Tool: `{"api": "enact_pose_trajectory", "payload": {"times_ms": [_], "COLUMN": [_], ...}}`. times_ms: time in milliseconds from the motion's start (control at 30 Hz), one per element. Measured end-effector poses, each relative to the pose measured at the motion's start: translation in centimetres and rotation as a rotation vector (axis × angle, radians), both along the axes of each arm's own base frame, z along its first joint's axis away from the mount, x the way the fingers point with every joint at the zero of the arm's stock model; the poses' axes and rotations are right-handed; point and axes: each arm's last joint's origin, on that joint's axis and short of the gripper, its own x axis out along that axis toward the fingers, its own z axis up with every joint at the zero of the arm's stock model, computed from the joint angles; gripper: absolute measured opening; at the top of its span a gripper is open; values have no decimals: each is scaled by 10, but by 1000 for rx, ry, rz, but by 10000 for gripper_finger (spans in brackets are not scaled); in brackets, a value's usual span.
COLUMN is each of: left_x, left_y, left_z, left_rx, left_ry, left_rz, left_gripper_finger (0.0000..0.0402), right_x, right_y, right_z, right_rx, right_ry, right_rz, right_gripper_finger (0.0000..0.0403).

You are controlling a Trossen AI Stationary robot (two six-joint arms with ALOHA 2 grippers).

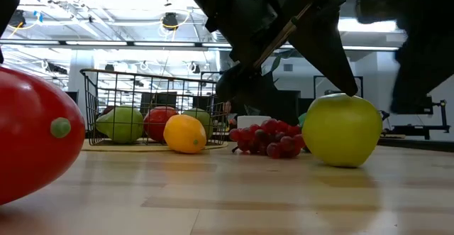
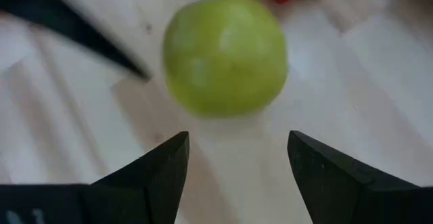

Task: Build produce basket
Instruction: Put the green apple into the wire basket

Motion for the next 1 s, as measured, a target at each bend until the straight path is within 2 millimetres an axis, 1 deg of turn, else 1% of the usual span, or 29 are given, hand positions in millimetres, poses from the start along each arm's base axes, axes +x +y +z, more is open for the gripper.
{"api": "enact_pose_trajectory", "payload": {"times_ms": [100, 233, 333, 567, 667, 767, 867, 933, 1000], "left_x": [-2, -4, -5, -6, -6, -3, -1, 0, -1], "left_y": [-2, -3, -4, -3, -3, -3, -4, -4, -4], "left_z": [-1, -2, -3, -4, -4, -2, 0, 1, 0], "left_rx": [5, 11, 16, 36, 39, 38, 42, 58, 48], "left_ry": [16, 36, 53, 60, 58, 27, -11, -18, -12], "left_rz": [-5, -10, -12, -31, -36, -39, -30, -16, -25], "left_gripper_finger": [377, 377, 377, 377, 377, 377, 377, 377, 377], "right_x": [7, 14, 20, 25, 25, 22, 14, 10, 1], "right_y": [-4, -9, -14, -19, -19, -20, -19, -18, -18], "right_z": [-8, -7, -6, -6, -5, -1, 7, 19, 35], "right_rx": [-52, -101, -127, -119, -123, -123, -115, -93, -70], "right_ry": [0, -40, -49, -39, -37, -35, -30, -70, -114], "right_rz": [12, 17, 64, 143, 148, 152, 158, 166, 178], "right_gripper_finger": [273, 273, 273, 273, 273, 273, 273, 273, 273]}}
